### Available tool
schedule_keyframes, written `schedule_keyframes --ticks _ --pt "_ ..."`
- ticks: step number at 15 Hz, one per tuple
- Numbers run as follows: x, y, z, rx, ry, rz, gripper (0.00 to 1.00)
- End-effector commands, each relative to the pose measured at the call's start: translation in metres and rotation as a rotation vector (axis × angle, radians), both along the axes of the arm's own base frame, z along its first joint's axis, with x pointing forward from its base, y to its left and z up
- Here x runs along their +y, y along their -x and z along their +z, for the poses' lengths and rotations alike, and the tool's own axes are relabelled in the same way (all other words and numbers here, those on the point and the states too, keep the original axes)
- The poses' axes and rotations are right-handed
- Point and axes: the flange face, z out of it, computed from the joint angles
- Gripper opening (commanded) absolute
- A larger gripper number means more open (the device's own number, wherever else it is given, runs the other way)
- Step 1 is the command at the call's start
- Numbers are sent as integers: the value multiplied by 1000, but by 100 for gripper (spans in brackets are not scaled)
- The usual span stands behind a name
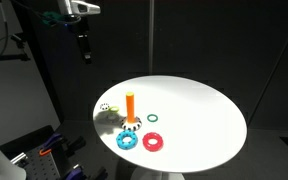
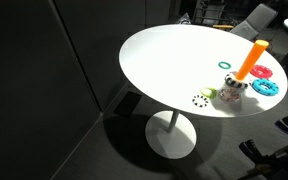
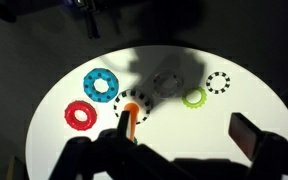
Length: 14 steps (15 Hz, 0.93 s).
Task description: Put the big blue ring on the stake
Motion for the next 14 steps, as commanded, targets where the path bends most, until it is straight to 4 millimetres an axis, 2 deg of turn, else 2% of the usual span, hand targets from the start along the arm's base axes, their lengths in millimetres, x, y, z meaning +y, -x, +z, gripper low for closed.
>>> schedule_keyframes --ticks 1,8,14 --pt "0 0 1 1 0 0 100" --pt "-7 -14 1 13 -7 -36 100" --pt "-29 -18 -17 52 -24 -15 100"
